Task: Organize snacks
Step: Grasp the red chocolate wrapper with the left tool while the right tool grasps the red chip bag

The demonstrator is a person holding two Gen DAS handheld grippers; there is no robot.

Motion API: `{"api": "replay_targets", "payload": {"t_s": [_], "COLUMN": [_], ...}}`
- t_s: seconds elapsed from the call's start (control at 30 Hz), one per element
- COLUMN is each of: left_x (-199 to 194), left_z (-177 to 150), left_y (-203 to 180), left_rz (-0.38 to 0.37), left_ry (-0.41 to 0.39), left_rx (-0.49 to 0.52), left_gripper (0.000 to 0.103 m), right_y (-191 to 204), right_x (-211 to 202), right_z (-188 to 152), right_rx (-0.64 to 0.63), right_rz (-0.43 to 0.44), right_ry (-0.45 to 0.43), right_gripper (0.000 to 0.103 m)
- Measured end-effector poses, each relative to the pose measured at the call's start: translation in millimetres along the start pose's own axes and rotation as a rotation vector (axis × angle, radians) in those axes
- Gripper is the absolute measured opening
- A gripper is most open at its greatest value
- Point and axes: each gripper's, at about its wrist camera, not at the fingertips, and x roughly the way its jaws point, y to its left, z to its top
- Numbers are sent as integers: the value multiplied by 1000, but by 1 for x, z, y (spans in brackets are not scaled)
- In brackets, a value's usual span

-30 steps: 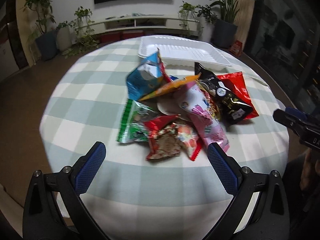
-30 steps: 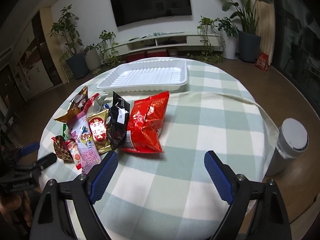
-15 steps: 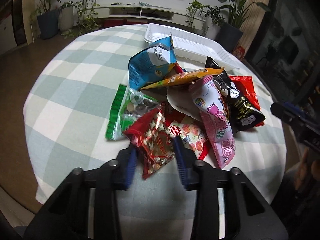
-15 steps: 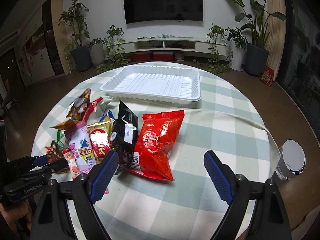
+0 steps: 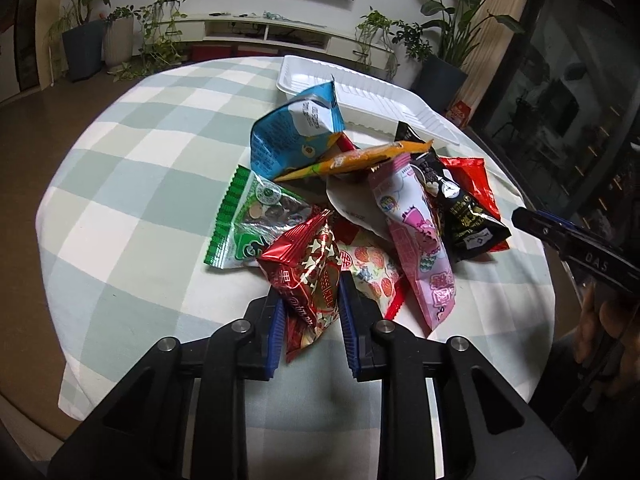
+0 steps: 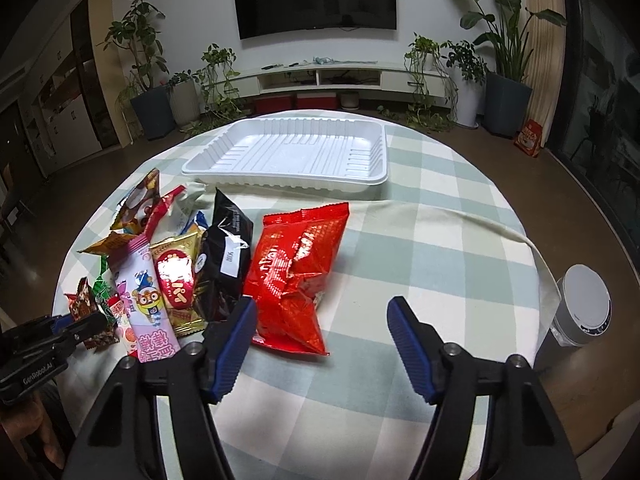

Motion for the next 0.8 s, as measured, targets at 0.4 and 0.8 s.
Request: {"api": "replay_targets", "payload": {"t_s": [0.4, 0.8], "left_x": [2, 10], "left_z": [-4, -2], "left_y": [8, 9], "left_rz": [-51, -59], "left_ry": [6, 22], "left_rx": [-16, -15], "left_gripper": [22, 22], "right_y": [4, -11], "right_x": [37, 69], "right_z": [28, 19], "right_rx": [32, 151], "right_rz": [52, 214], "right_ry": [71, 161], "right_gripper": [71, 65]}}
